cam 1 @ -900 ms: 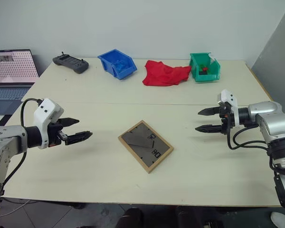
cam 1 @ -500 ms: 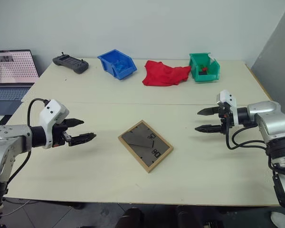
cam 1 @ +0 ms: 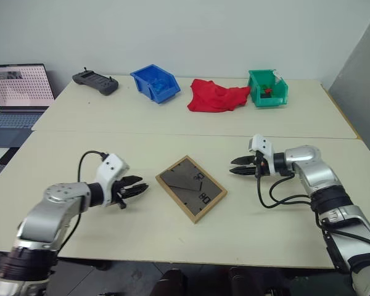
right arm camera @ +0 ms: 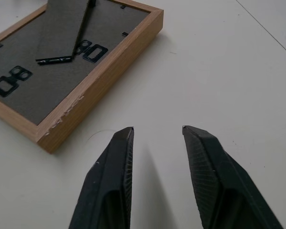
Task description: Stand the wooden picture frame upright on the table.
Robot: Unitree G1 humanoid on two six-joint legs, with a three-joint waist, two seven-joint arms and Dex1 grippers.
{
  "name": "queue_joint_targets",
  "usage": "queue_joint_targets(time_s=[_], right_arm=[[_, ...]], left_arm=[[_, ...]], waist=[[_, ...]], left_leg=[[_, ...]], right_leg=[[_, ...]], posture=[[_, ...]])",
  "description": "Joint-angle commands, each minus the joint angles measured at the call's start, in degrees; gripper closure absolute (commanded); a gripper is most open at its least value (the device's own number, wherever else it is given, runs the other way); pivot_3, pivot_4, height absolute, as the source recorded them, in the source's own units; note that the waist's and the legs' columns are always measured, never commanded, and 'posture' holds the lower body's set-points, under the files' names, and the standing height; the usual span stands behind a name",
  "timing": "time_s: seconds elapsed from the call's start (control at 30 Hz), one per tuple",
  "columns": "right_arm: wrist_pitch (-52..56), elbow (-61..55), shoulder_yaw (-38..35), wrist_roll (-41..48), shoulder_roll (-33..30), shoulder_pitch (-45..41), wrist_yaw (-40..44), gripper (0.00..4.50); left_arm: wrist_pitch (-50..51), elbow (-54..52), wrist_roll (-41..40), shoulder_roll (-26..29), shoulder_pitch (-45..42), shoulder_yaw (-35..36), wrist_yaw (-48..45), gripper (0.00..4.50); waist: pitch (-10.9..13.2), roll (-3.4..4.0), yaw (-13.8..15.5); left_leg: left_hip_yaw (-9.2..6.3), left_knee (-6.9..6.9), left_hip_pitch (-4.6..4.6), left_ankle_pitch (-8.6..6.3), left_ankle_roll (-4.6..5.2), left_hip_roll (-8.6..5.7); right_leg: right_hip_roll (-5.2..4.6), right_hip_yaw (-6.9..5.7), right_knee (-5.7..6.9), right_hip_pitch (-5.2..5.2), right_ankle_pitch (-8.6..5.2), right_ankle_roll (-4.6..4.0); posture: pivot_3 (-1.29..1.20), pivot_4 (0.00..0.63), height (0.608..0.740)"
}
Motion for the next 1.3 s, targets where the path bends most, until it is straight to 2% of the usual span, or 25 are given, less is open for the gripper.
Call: queue_joint_targets(time_s=[0.03, 0.07, 0.1, 0.17, 0.47, 0.63, 0.77, 0.83, 0.87, 0.9, 0.97, 1.1, 1.17, 1.2, 1.3], right_arm=[[-1.64, -3.33, 1.12, -0.83, 1.34, 1.30, -0.13, 3.92], [-1.61, -3.91, 1.36, -0.94, 1.49, 1.64, -0.11, 4.04], [-2.47, -5.09, 2.47, -1.63, 1.65, 2.72, 0.19, 4.38], [-3.10, -7.83, 4.27, -2.26, 1.88, 4.81, 0.96, 4.50], [1.25, -20.26, 6.43, -0.74, 1.48, 9.53, 2.57, 4.50], [2.94, -21.94, 5.30, -0.83, 0.13, 10.37, 1.40, 4.50], [1.14, -16.47, 3.20, -3.23, 0.42, 8.13, -5.20, 4.50], [0.83, -14.19, 2.12, -3.92, 1.51, 7.03, -9.52, 4.50], [0.83, -14.32, 2.19, -3.97, 1.73, 7.32, -10.03, 4.50], [0.93, -14.63, 2.35, -3.95, 1.95, 7.67, -10.14, 4.50], [1.48, -16.09, 2.99, -3.42, 2.12, 8.78, -9.05, 4.50], [2.11, -17.87, 3.82, -3.38, 3.00, 10.06, -9.12, 4.50], [2.28, -18.28, 4.06, -3.64, 3.41, 10.33, -9.41, 4.50], [2.47, -18.56, 4.15, -3.66, 3.56, 10.41, -9.54, 4.50], [2.95, -19.31, 4.68, -3.76, 4.38, 10.75, -10.22, 4.50]], left_arm=[[-2.63, 0.96, 2.51, -1.50, -1.19, -2.29, 0.90, 3.59], [-2.82, 1.16, 2.62, -1.66, -1.13, -2.43, 0.79, 3.69], [-3.19, 1.68, 2.97, -2.35, -1.50, -3.36, 0.55, 4.02], [-4.27, 3.02, 3.80, -3.59, -2.38, -4.97, 0.25, 4.45], [-9.33, 11.92, 8.52, -8.95, -10.92, -9.38, 0.33, 4.45], [-9.73, 14.05, 10.15, -10.39, -12.83, -10.05, 0.36, 4.45], [-6.60, 9.58, 10.42, -4.52, -8.15, -8.50, -2.24, 4.45], [-1.83, 6.51, 5.56, -2.09, -6.93, -3.97, -4.25, 4.45], [5.54, 4.49, -0.57, -0.29, -6.86, -0.62, -7.22, 4.45], [12.18, 3.16, -5.82, 1.09, -6.99, 1.97, -9.71, 4.08], [25.14, 2.80, -14.22, 2.27, -7.74, 5.68, -12.22, 3.69], [47.31, 8.07, -24.65, 1.10, -10.21, 10.88, -11.97, 2.77], [52.50, 10.49, -26.42, -0.38, -10.83, 12.75, -10.64, 2.53], [54.53, 11.55, -27.28, -1.14, -11.08, 13.58, -10.15, 2.20], [55.53, 13.04, -27.60, -3.09, -9.82, 13.24, -8.81, 1.65]], waist=[[0.00, 0.00, -0.04], [0.00, 0.00, -0.07], [0.00, 0.00, -0.10], [0.00, 0.01, -0.08], [-0.01, -0.01, 0.04], [-0.01, -0.01, 0.02], [-0.02, -0.02, -0.26], [-0.02, -0.02, -0.56], [-0.02, -0.02, -0.59], [-0.02, -0.02, -0.29], [-0.01, -0.04, -0.34], [-0.01, -0.04, -0.30], [-0.01, -0.04, -0.32], [-0.01, -0.04, -0.33], [-0.01, -0.04, -0.32]], left_leg=[[0.00, 0.01, 0.00, 0.00, 0.00, 0.00], [0.01, 0.01, 0.00, 0.00, 0.00, 0.00], [0.00, 0.00, 0.00, 0.00, 0.00, 0.01], [0.00, 0.01, 0.01, 0.00, 0.00, 0.00], [-0.04, 0.10, 0.01, 0.00, 0.00, -0.03], [-0.05, 0.10, 0.00, 0.00, 0.00, -0.04], [-0.04, 0.09, 0.03, 0.00, 0.00, -0.03], [-0.05, 0.03, 0.10, 0.00, 0.00, -0.04], [-0.09, 0.02, 0.12, 0.00, 0.00, -0.04], [-0.23, -0.01, 0.14, -0.01, -0.01, -0.04], [-0.30, 0.05, 0.07, -0.01, -0.02, -0.03], [-0.32, 0.06, 0.09, -0.02, -0.01, -0.06], [-0.33, 0.07, 0.12, -0.02, -0.01, -0.07], [-0.33, 0.08, 0.13, -0.02, -0.01, -0.07], [-0.34, 0.08, 0.13, -0.01, -0.03, -0.05]], right_leg=[[0.00, 0.01, 0.00, 0.00, 0.00, 0.00], [0.00, 0.02, 0.01, 0.00, 0.00, 0.00], [0.01, 0.02, 0.02, -0.02, 0.00, 0.00], [0.02, 0.03, 0.03, -0.02, 0.00, 0.00], [0.02, 0.01, 0.09, -0.01, 0.02, 0.04], [0.02, 0.01, 0.07, -0.02, 0.02, 0.04], [0.02, 0.04, 0.09, -0.01, 0.02, 0.04], [0.09, 0.22, 0.11, -0.04, 0.02, 0.04], [0.13, 0.27, 0.13, -0.05, 0.02, 0.04], [0.22, 0.32, 0.15, -0.09, 0.02, 0.03], [0.24, 0.29, 0.14, -0.09, 0.02, 0.03], [0.25, 0.28, 0.14, -0.07, 0.02, 0.04], [0.27, 0.28, 0.16, -0.07, 0.02, 0.04], [0.28, 0.29, 0.19, -0.07, 0.02, 0.04], [0.29, 0.30, 0.21, -0.08, 0.02, 0.04]], posture=[[0.00, 0.150, 0.740], [0.00, 0.150, 0.740], [0.00, 0.150, 0.740], [0.00, 0.150, 0.740], [0.00, 0.150, 0.740], [0.00, 0.150, 0.740], [0.00, 0.150, 0.740], [0.00, 0.150, 0.740], [0.00, 0.150, 0.740], [0.00, 0.150, 0.740], [0.00, 0.150, 0.740], [0.00, 0.150, 0.740], [0.00, 0.150, 0.740], [0.00, 0.150, 0.740], [0.00, 0.150, 0.740]])
